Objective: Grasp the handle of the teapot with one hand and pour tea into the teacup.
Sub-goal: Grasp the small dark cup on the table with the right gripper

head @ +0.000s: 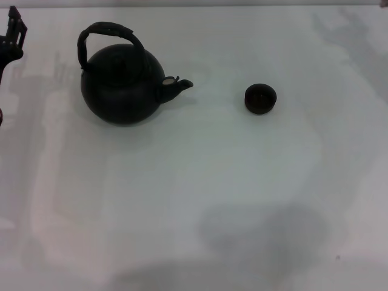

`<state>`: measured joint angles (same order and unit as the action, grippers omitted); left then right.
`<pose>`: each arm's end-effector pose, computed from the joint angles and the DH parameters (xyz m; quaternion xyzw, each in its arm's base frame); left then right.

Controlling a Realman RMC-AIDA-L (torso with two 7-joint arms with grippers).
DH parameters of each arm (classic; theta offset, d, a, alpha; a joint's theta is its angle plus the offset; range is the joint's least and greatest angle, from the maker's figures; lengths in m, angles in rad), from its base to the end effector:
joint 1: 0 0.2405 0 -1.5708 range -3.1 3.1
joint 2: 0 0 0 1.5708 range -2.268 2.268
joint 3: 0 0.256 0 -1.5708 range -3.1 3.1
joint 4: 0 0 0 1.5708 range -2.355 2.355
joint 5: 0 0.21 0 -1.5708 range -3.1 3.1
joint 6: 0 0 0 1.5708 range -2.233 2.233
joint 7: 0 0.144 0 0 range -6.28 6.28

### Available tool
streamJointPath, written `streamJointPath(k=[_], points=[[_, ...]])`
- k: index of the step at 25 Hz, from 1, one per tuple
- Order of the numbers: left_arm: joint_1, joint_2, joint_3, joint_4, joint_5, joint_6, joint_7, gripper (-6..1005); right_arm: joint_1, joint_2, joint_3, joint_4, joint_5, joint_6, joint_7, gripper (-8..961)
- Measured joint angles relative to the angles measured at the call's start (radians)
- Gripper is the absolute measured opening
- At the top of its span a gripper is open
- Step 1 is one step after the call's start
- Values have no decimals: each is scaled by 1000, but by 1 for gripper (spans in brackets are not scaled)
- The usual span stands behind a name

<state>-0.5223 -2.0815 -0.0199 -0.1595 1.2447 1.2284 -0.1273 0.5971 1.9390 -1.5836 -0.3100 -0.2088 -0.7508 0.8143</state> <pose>-0.3294 0.3378 -0.0088 -0.6337 -0.2770 -0.3186 0.6482 0.2944 0.4268 0.0296 -0.7427 0.3290 0.3161 0.4902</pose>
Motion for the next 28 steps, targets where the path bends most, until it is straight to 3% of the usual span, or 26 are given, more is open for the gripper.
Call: streamJointPath(k=[7,12,20,24,28], points=[[7,0,0,-1,-1,8,0,695,99,-130,4,-38,-554,-114,532,794],[9,0,0,-2,-1,9,0,695,186,-196,5,-39,-819,-232,698,794],[9,0,-2,-2,-3,10,0,695,322,-232,5,-48,-1164,-374,839,794],[9,-1,-2,-2,-3,10,0,695,351,-227,5,-111,-1275,-433,881,794],[10,-2,-2,0,-2,10,0,695,365,-202,5,-203,-1435,-457,956,794]])
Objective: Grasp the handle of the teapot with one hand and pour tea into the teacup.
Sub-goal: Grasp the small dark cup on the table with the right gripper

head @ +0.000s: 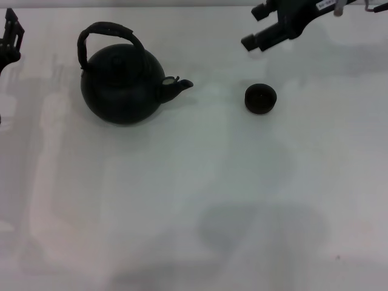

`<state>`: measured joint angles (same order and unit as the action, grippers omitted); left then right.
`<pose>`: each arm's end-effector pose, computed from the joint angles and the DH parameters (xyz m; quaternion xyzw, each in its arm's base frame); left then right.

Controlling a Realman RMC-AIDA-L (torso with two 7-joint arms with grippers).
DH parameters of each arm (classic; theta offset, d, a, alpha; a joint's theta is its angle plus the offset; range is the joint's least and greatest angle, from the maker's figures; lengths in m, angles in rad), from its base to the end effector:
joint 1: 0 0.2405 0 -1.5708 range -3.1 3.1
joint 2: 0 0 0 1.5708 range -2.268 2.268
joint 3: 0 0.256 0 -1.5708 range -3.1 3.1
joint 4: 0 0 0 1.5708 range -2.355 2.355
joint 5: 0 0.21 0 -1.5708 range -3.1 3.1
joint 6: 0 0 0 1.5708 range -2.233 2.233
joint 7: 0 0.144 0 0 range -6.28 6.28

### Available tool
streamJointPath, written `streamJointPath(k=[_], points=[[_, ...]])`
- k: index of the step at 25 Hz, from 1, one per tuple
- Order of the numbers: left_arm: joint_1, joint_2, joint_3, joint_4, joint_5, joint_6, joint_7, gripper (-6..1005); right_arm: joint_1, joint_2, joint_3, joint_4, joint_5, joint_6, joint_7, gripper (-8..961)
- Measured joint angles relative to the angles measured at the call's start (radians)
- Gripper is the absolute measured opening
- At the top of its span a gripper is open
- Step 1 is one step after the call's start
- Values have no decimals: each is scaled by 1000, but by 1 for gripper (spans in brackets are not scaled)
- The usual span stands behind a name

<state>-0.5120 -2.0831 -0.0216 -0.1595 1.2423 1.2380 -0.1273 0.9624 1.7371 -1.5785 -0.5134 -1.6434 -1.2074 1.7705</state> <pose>-0.3319 0.3342 -0.0082 -0.6296 -0.2784 -0.3189 0.6514 0.1650 0.4447 0.0264 -0.9839 0.1433 0.0074 0.1070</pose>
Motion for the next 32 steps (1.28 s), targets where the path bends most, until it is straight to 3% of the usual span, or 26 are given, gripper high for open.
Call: streamJointPath(k=[4,11,14,23,32], points=[[1,0,-2,3,0,0,0,694,31,47,0,-67,-209,-6,117,794],[1,1,-3,8,-1,0,0,694,80,172,2,-132,-555,2,239,794],[1,1,-3,8,-1,0,0,694,84,207,3,-144,-612,5,246,795],[0,0,-5,2,-4,0,-23,694,104,273,-2,-101,-740,82,276,792],[9,0,0,5,-3,0,-47,695,133,284,-22,-47,-746,128,304,789]])
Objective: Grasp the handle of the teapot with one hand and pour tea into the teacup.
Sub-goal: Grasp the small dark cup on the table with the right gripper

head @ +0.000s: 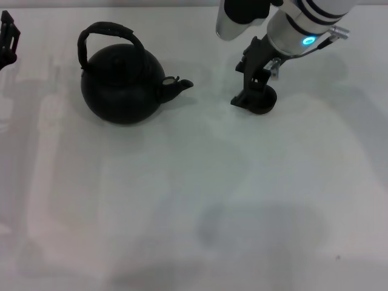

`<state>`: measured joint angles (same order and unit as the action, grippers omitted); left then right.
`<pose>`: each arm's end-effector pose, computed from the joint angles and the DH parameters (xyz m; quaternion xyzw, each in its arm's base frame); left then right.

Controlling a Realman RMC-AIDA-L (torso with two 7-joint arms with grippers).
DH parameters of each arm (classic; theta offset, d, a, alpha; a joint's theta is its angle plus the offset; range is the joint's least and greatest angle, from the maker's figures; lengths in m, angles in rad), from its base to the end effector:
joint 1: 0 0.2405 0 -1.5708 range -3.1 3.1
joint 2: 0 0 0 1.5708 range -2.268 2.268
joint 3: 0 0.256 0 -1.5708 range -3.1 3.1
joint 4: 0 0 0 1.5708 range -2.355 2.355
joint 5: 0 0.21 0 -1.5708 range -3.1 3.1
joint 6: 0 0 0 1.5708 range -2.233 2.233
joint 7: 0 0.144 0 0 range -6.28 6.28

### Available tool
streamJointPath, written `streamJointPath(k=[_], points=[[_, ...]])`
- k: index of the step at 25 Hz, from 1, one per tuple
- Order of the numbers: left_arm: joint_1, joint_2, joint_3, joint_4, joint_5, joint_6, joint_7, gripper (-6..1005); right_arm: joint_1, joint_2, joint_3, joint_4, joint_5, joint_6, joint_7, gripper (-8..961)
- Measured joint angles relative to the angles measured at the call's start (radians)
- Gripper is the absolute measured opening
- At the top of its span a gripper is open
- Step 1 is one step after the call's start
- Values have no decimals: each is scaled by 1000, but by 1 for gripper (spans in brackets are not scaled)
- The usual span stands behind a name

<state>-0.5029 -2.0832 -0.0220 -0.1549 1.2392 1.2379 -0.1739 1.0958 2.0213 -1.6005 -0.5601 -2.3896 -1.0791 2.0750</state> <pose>-0.3357 0.3314 -0.0068 -0.6203 -0.2949 -0.3302 0.6475 0.1458 0.4290 -0.0748 -0.9622 0.0517 -0.2349 0.1277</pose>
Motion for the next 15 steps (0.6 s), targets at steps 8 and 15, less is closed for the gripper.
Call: streamJointPath(k=[8,15], points=[[0,0,5,-3,8,0,-1,695,-5,4,-61,31,3,44,32,786],[-3,0,5,-6,10,0,-1,695,-21,6,-65,47,1,80,33,783]])
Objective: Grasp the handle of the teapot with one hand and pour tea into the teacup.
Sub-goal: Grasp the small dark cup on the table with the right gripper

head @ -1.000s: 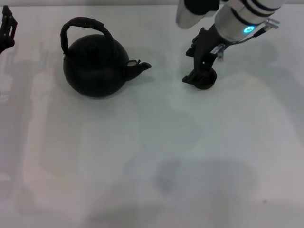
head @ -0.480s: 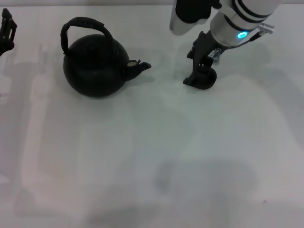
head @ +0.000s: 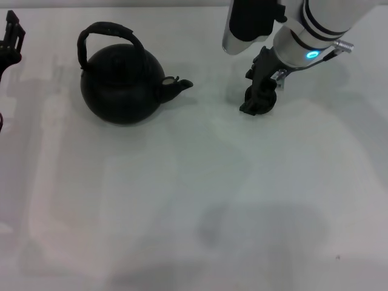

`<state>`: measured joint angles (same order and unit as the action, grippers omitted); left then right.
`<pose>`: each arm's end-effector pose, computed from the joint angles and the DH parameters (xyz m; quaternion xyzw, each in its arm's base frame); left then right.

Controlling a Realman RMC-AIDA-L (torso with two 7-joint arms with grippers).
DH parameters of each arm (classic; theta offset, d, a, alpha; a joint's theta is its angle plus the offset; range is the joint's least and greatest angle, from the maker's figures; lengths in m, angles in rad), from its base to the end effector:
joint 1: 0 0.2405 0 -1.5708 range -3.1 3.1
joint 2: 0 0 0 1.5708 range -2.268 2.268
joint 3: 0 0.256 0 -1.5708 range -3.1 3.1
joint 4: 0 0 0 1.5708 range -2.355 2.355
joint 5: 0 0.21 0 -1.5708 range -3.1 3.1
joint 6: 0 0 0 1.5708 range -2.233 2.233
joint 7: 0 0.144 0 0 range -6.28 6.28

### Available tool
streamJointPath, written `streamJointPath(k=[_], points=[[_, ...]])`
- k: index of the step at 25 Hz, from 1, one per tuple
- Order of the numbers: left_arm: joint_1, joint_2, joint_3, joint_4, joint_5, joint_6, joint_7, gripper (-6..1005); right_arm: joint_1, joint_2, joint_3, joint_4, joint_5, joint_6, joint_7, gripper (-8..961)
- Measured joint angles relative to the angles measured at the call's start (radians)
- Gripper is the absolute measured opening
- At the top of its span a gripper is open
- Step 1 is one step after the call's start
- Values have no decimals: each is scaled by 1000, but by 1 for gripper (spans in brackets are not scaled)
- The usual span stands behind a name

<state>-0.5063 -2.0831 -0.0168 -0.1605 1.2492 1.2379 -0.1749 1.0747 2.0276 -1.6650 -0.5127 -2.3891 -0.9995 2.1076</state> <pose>-0.3327 0.3321 -0.0096 -0.6265 -0.2933 -0.3321 0.6413 0.1672 0.4267 -0.0816 -0.9548 0.0638 -0.2516 0.1445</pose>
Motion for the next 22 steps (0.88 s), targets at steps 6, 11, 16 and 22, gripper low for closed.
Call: streamJointPath(k=[6,11,16,22], points=[[-5,0,3,-1,1,0,-2,694,-4,0,-13,20,-1,14,0,781],[-9,-1,3,-10,1,0,-2,694,-13,-1,-15,23,-1,18,0,779],[-14,0,3,-10,1,0,-2,694,-15,-5,-15,32,-3,14,0,777],[-19,0,3,-10,1,1,-2,695,-14,-10,-15,22,-17,-12,0,774]])
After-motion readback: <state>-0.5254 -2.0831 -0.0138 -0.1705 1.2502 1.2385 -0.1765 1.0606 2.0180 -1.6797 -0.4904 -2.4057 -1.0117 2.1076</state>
